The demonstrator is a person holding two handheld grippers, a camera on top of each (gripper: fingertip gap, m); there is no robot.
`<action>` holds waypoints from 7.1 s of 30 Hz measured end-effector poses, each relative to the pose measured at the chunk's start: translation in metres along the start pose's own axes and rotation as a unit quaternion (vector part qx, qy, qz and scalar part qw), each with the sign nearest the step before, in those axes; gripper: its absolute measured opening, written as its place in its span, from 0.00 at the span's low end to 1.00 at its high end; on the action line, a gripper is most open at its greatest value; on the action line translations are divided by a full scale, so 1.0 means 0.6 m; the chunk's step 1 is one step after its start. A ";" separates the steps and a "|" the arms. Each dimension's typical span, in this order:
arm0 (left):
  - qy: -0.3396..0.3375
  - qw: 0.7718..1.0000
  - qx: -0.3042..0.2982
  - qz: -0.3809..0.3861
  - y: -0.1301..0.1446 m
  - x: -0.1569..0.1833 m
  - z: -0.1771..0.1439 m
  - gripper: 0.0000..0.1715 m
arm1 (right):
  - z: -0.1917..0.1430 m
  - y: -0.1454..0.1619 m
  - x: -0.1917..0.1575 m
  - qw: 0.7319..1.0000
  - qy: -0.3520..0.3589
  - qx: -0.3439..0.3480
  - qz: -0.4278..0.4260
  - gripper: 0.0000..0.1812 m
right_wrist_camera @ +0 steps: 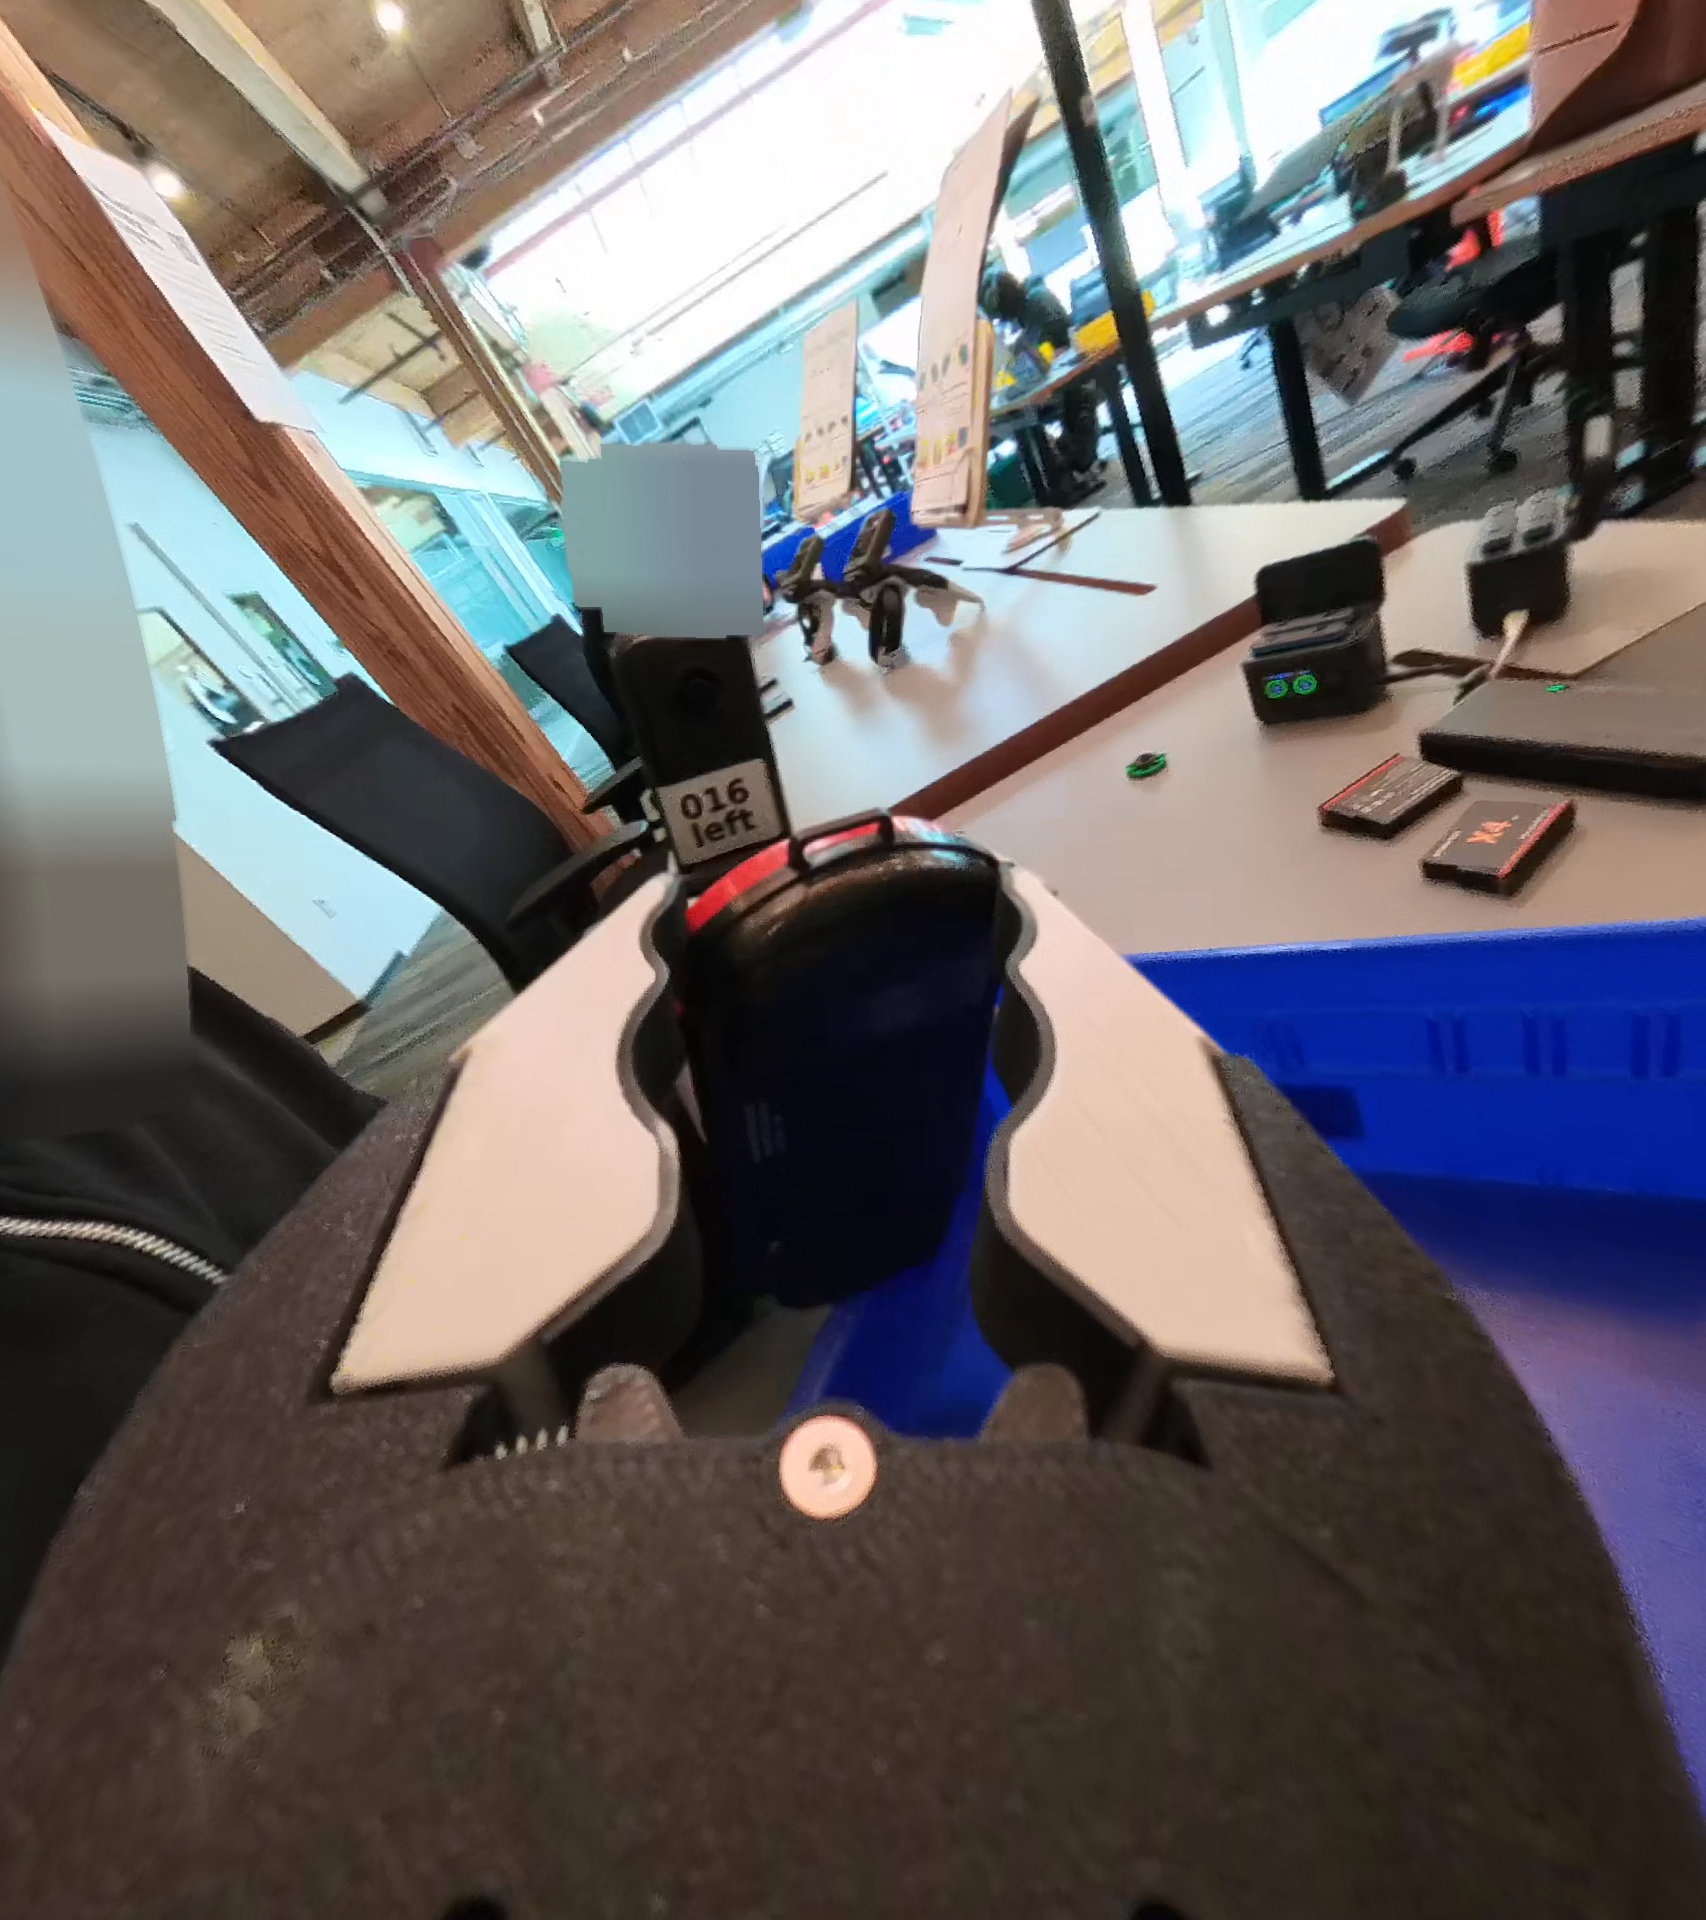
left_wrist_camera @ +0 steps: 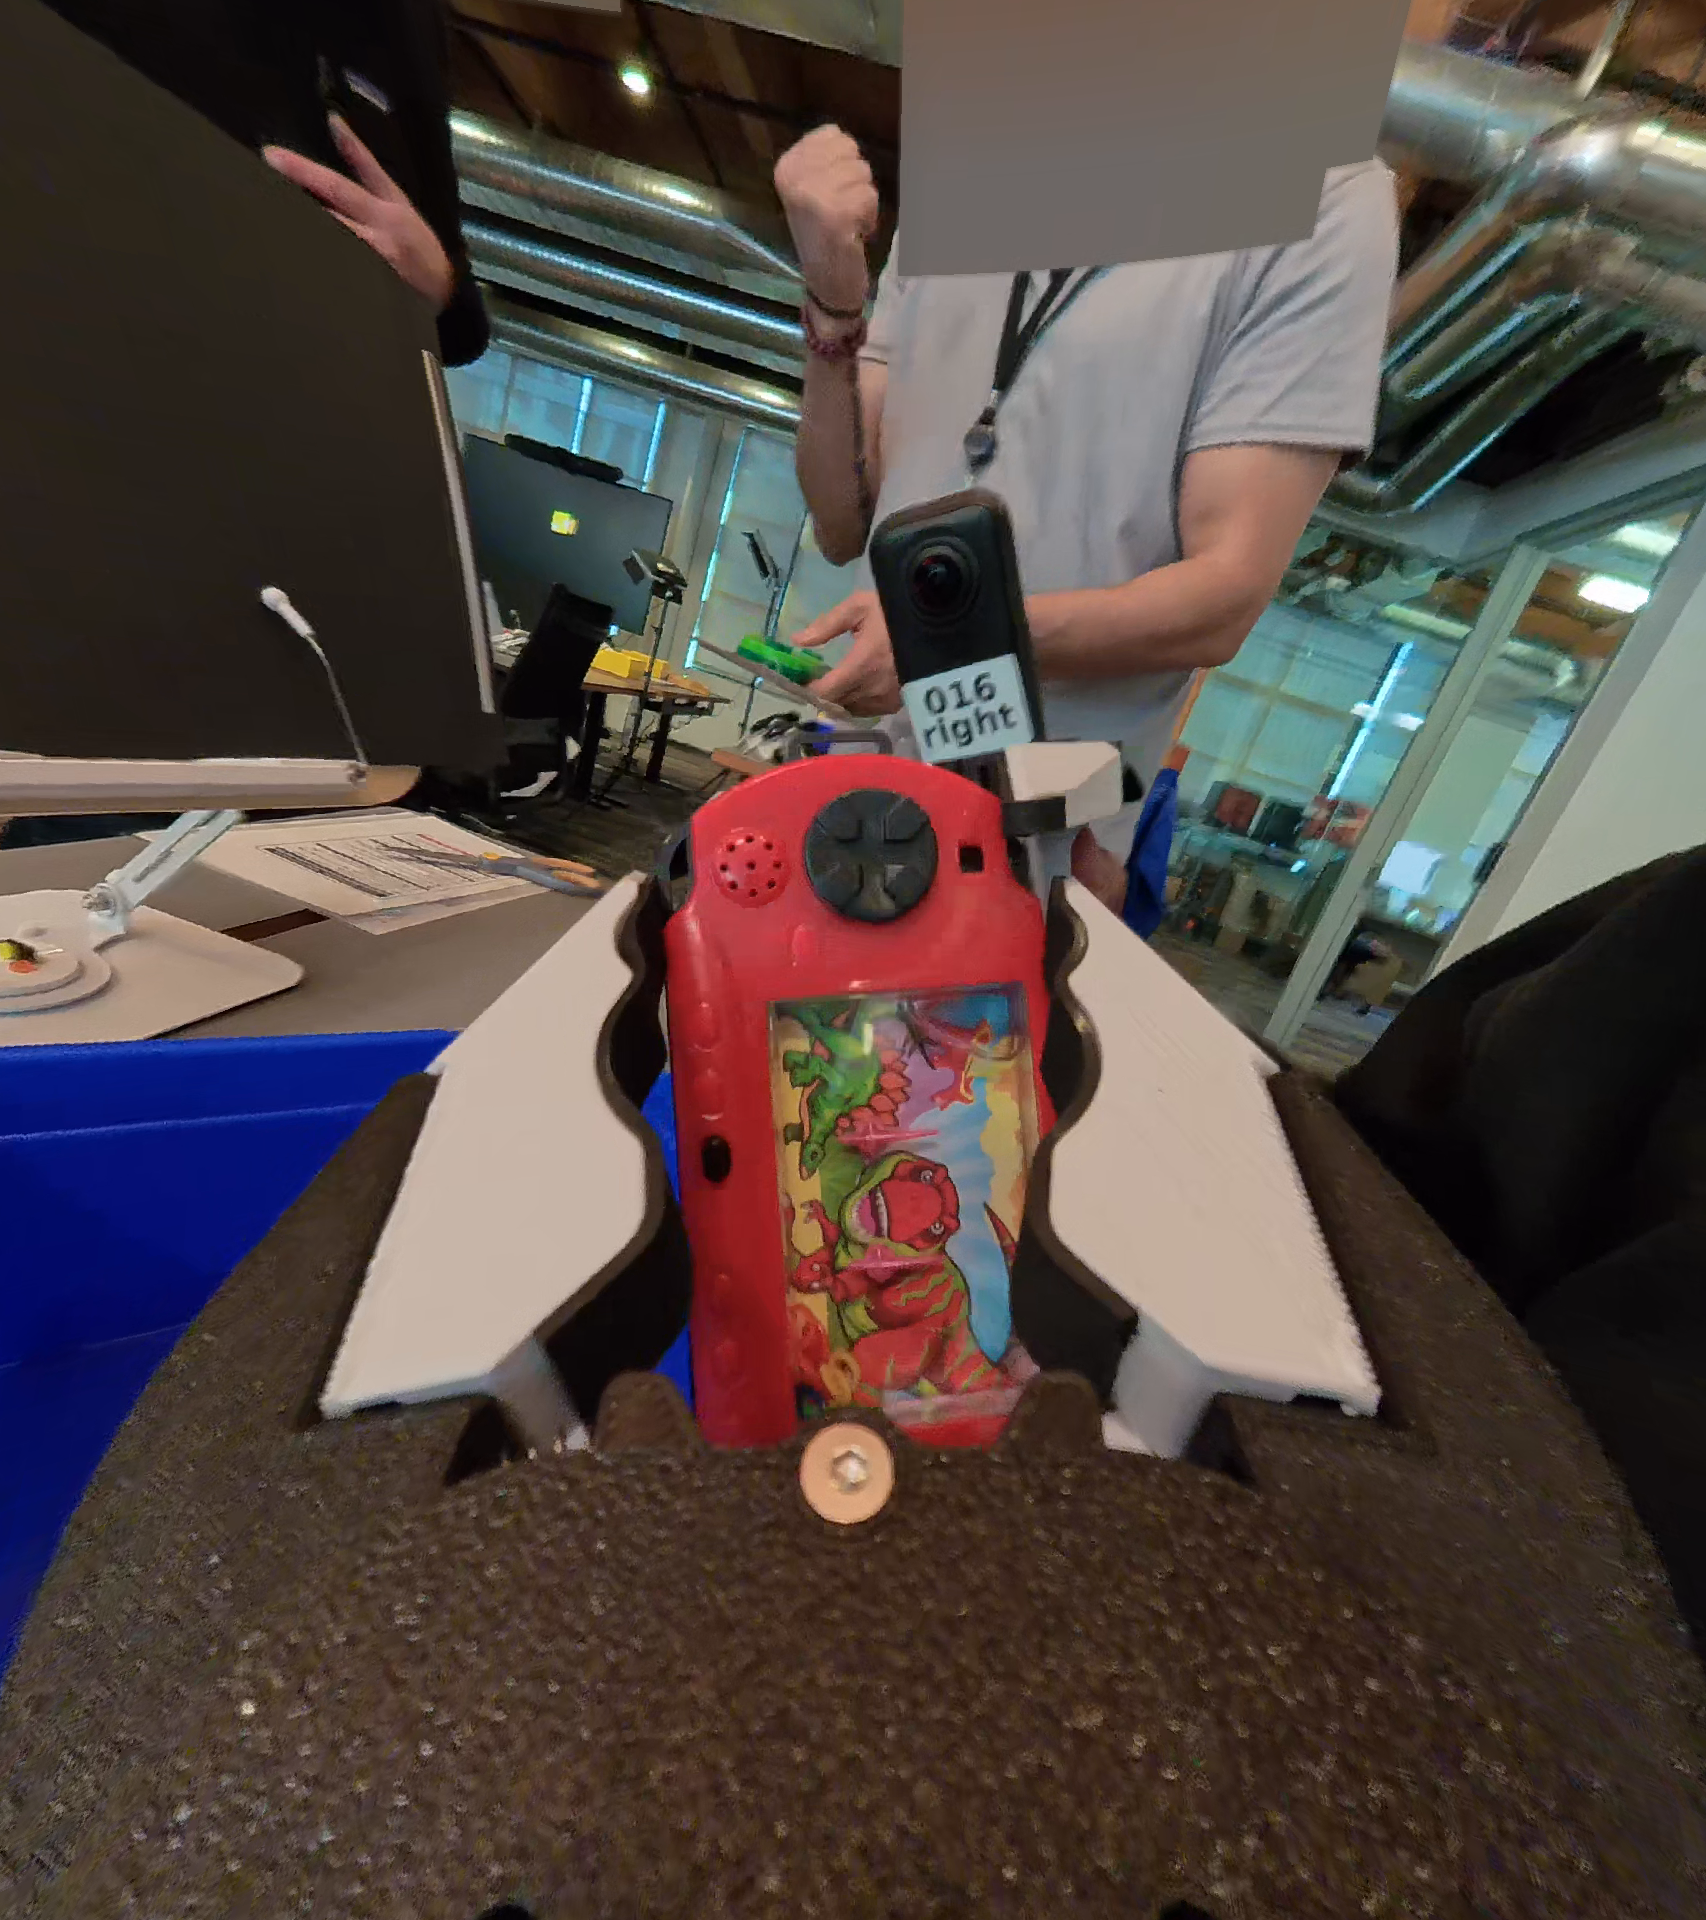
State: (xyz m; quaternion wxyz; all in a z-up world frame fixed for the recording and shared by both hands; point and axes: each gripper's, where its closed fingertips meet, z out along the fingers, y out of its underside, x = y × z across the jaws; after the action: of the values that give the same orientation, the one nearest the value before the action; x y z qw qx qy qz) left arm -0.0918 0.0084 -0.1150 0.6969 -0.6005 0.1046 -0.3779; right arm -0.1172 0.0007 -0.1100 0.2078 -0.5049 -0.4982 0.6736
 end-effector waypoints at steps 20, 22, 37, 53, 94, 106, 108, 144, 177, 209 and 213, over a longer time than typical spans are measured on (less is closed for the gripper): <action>-0.013 1.000 0.003 -0.008 -0.001 -0.016 -0.005 0.41 | 0.014 -0.006 0.011 0.999 0.026 0.026 -0.029 0.32; -0.035 0.999 -0.013 0.013 0.007 -0.024 -0.004 0.41 | 0.012 -0.001 0.019 0.997 0.054 0.015 -0.053 0.33; -0.129 0.977 -0.139 0.102 0.076 -0.066 0.007 0.41 | -0.054 -0.005 0.038 0.979 0.164 0.034 -0.116 0.32; -0.184 0.970 -0.139 0.076 0.079 -0.106 -0.007 0.41 | -0.068 0.121 0.058 0.967 0.206 -0.099 -0.114 0.27; -0.195 0.968 -0.121 0.098 0.068 -0.110 -0.013 0.41 | -0.086 0.137 0.104 0.931 0.295 -0.132 -0.169 0.27; -0.189 0.971 -0.111 0.101 0.061 -0.106 -0.013 0.41 | -0.076 0.114 0.076 0.958 0.237 -0.072 -0.142 0.27; -0.182 0.972 -0.106 0.100 0.059 -0.101 -0.012 0.41 | -0.077 0.100 0.067 0.964 0.224 -0.047 -0.137 0.27; -0.174 0.954 -0.189 0.156 0.113 -0.093 0.008 0.41 | -0.101 0.073 0.077 0.937 0.286 -0.015 -0.198 0.24; -0.211 0.931 -0.189 0.232 0.101 -0.094 0.010 0.41 | -0.036 0.010 0.034 0.800 0.304 -0.057 -0.515 0.00; -0.180 0.932 -0.168 0.266 0.101 -0.068 0.025 0.40 | -0.048 0.058 0.090 0.951 0.262 -0.027 -0.163 0.30; -0.180 0.923 -0.166 0.298 0.103 -0.063 0.029 0.40 | -0.047 0.062 0.091 0.959 0.245 -0.028 -0.137 0.17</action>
State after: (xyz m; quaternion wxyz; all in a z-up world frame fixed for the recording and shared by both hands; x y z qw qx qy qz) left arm -0.0828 0.0459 -0.1786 0.6743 -0.7070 0.2125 -0.0157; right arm -0.1059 0.0408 -0.1682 0.3996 -0.5868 -0.5152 0.4801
